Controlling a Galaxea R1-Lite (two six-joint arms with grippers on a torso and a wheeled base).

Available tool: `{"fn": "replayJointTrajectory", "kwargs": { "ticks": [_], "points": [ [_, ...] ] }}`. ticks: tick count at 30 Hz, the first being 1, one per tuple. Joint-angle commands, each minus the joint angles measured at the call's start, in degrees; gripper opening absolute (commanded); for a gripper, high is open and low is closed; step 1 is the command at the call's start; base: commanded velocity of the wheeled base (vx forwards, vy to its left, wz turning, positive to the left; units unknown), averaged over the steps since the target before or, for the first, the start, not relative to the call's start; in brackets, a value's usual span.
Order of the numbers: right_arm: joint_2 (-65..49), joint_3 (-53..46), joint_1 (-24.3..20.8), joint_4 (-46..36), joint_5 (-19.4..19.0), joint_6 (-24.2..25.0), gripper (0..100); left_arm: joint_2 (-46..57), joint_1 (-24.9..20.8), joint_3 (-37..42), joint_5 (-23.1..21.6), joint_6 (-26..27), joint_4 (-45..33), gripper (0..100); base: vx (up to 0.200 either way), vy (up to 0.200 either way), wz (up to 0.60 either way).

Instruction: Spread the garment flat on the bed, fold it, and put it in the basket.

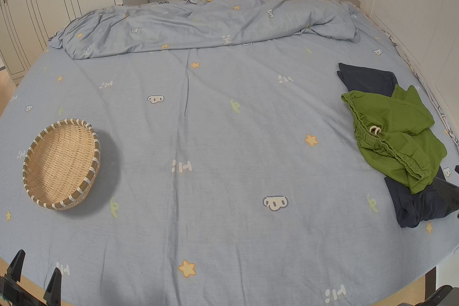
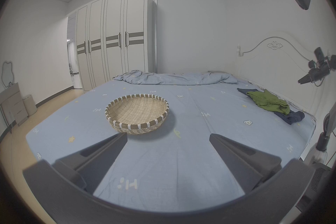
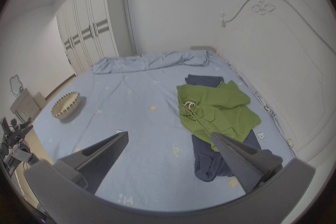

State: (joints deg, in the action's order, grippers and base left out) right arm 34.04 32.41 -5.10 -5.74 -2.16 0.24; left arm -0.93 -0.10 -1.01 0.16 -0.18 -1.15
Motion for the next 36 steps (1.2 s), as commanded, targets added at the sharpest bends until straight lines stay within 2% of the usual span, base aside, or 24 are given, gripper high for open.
{"fn": "replayJointTrajectory", "kwargs": {
  "ticks": [1,3,4,6,10,15,20,22,24,25,26,36],
  "points": [
    [40.3,14.3,1.1,7.0,1.6,-4.6,100,0.8,0.0,0.6,0.0,0.0,0.0,100,0.0,0.0,0.0],
    [40.3,14.3,1.1,7.0,1.6,-4.6,100,0.8,0.0,0.6,0.0,0.0,0.0,100,0.0,0.0,0.0],
    [46.6,18.4,0.7,8.0,1.7,-4.5,100,0.8,0.0,0.6,0.0,-0.1,0.0,100,0.0,0.0,0.0],
    [49.8,20.1,0.5,9.5,1.9,-4.6,100,0.8,0.0,0.6,0.0,0.0,0.0,100,0.0,0.0,0.0],
    [56.2,21.8,-0.5,15.6,6.0,-6.2,100,0.8,0.0,0.6,0.1,0.0,0.0,100,0.0,0.0,0.0],
    [58.0,22.0,-1.8,20.3,6.2,-6.8,100,0.8,0.0,0.6,0.1,0.0,0.0,100,0.0,0.0,0.0],
    [59.6,24.2,-3.0,21.0,7.0,-7.4,100,0.8,0.0,0.6,0.1,-0.1,0.0,100,0.0,0.0,0.0],
    [61.1,25.4,-3.0,21.1,9.4,-8.2,100,0.8,0.0,0.6,0.1,0.0,0.0,100,0.0,0.0,0.0],
    [61.2,25.6,-3.0,21.1,9.5,-8.2,100,0.8,0.0,0.6,0.1,0.0,0.0,100,0.0,0.0,0.0],
    [63.5,27.4,-2.7,21.3,12.2,-9.1,100,0.8,0.0,0.6,0.1,-0.1,0.0,100,0.0,0.0,0.0],
    [64.0,28.1,-2.6,21.3,12.5,-9.2,100,0.8,0.0,0.6,0.1,0.0,0.0,100,0.0,0.0,0.0],
    [68.4,33.5,-1.7,21.4,12.9,-9.2,100,0.8,0.0,0.6,0.1,0.0,0.0,100,0.0,0.0,0.0]
  ]
}}
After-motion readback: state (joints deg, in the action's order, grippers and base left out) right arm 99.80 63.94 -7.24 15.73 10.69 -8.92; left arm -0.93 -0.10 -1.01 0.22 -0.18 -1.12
